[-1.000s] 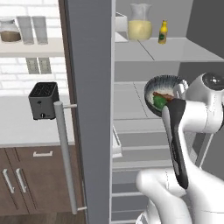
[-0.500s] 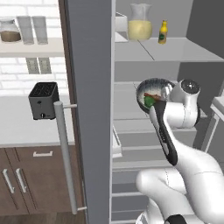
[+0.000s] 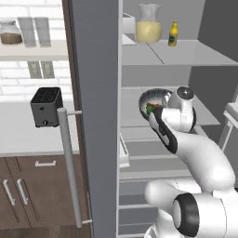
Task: Pick the chicken drumstick and broccoli from their plates and place them in the bowl. Then put the bowl in the fridge.
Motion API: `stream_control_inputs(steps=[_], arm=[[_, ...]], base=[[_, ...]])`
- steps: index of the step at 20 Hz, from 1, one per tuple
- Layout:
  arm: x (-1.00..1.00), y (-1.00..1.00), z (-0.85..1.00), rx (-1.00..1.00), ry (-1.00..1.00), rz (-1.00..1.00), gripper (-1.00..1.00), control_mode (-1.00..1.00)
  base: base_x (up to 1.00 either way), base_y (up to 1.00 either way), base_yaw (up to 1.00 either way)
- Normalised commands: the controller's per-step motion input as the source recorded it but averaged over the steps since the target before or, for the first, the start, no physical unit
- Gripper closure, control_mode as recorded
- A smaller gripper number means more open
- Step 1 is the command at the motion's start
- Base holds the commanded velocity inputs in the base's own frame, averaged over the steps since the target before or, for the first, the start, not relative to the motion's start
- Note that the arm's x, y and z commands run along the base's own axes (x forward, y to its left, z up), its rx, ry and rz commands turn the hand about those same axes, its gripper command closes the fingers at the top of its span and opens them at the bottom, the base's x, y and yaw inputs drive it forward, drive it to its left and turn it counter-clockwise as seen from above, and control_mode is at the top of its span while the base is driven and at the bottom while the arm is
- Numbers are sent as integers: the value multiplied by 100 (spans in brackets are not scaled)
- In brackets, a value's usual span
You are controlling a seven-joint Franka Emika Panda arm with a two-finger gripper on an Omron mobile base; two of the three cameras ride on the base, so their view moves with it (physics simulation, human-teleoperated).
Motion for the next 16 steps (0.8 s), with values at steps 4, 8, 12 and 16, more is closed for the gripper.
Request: stream_control_inputs(steps=[4,8,12,16], arm=[[37,0,-24,0,1,0,100,-100],[50,-2,-30,0,0,0,100,-100],[46,-1,-19,0,0,0,100,-100],[42,0,-11,0,0,0,100,-100]], base=[[0,0,0],[0,0,0],[0,0,0],[0,0,0]])
